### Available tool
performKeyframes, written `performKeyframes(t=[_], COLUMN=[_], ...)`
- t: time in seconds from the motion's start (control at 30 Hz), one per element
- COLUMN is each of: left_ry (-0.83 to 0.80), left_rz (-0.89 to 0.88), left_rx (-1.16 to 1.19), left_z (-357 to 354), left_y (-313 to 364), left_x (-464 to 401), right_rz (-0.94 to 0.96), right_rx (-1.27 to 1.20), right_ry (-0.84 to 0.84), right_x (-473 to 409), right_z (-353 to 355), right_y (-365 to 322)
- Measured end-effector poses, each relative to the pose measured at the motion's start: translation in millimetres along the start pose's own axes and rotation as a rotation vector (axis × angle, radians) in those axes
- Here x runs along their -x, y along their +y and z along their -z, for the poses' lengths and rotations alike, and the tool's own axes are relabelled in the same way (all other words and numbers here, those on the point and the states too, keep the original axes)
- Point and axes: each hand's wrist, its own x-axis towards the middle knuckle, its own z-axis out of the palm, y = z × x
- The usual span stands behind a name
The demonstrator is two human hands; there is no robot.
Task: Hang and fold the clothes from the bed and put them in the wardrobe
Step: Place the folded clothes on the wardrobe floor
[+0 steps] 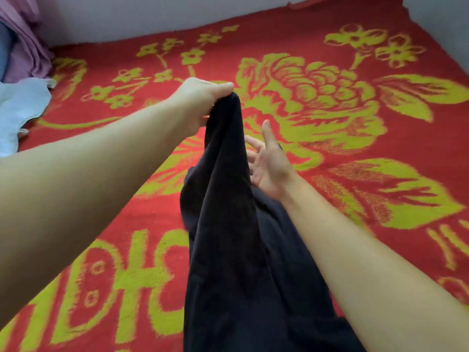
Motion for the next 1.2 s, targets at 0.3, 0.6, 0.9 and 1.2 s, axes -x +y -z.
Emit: performKeyframes(t=[0.3,0.6,0.9,1.2], left_ry=[0.122,-0.204,-0.603,-0.368], left_rz=[0.196,-0.062,0.029,0.269], left_rx=[-0.790,-0.702,-0.096,-1.033], left_z=[-35,-45,-12,61], left_y=[-111,-125,-66,-81], left_x=[2,0,7,-9], right_rz=[-0.086,0.229,0.156,0.158], right_rx=[0.543,0.494,0.244,0.303], right_ry=[0.548,0.077,-0.259,0.193], right_x=[6,26,54,31], right_z=[86,53,34,69], right_y=[38,-3,-62,-17])
